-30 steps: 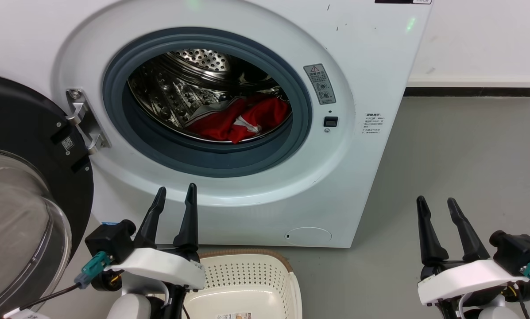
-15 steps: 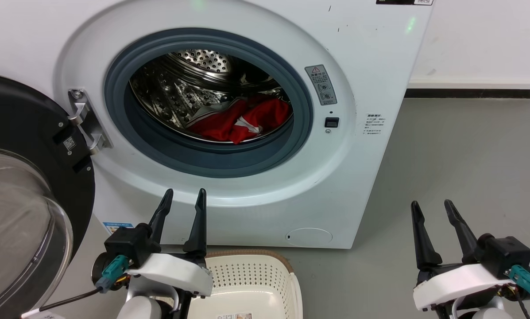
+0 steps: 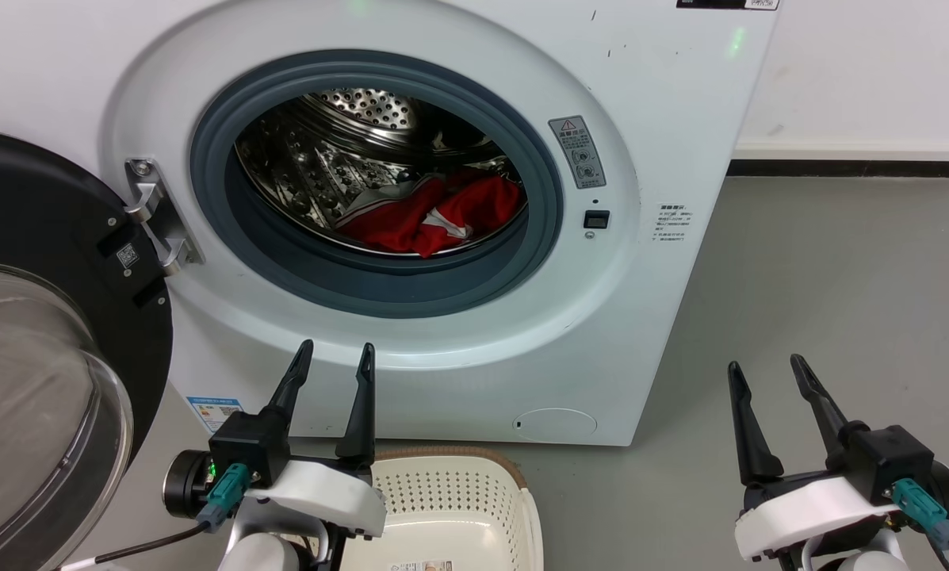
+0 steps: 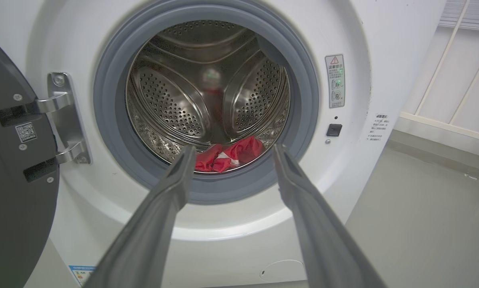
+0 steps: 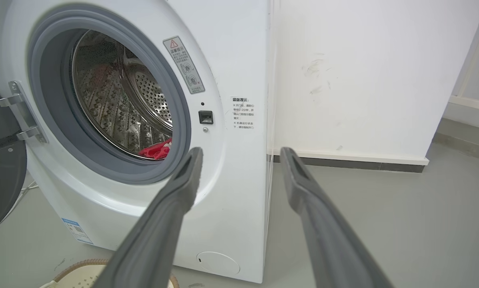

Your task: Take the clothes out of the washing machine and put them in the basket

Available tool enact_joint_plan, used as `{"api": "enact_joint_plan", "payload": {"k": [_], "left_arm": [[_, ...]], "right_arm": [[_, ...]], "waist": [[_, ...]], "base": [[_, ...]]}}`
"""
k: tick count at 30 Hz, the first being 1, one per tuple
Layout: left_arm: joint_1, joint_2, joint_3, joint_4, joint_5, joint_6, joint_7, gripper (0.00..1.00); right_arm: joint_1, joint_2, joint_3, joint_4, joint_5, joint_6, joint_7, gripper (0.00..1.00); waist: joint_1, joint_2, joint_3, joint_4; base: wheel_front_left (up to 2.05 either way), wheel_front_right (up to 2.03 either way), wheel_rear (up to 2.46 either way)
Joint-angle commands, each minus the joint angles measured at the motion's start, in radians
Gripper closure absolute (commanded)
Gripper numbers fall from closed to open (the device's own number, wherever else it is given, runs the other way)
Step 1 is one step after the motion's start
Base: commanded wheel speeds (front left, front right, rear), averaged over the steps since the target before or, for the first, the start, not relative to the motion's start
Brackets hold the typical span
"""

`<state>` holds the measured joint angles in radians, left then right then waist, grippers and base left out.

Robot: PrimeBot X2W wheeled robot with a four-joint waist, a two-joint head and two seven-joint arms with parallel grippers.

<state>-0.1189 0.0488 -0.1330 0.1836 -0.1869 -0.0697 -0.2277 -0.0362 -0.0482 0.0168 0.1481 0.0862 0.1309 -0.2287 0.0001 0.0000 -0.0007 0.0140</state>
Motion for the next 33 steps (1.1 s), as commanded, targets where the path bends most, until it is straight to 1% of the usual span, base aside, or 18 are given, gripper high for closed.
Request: {"api": "enact_joint_plan", "payload": {"k": [1, 18, 33], "left_arm": [[0.002, 0.002, -0.004, 0.000, 0.021, 0.007, -0.009, 0.00], [-0.001, 0.002, -0.017, 0.016, 0.128, 0.021, -0.040, 0.00], [-0.001, 0.002, -0.012, 0.024, 0.109, 0.022, -0.039, 0.00]], "right_arm": [[0.004, -0.004, 0.003, -0.007, -0.023, 0.000, -0.008, 0.00], [0.008, -0.003, 0.011, 0.004, -0.134, 0.000, -0.038, 0.00], [0.004, -0.003, 0.012, 0.015, -0.121, 0.000, -0.037, 0.00]], "waist": [[-0.0001, 0.0000, 0.000, 0.000], [-0.0001, 0.0000, 0.005, 0.005], [-0.0001, 0.0000, 0.009, 0.007]], "base": [[0.00, 0.00, 0.00], [0.00, 0.00, 0.00], [0.00, 0.00, 0.00]]}}
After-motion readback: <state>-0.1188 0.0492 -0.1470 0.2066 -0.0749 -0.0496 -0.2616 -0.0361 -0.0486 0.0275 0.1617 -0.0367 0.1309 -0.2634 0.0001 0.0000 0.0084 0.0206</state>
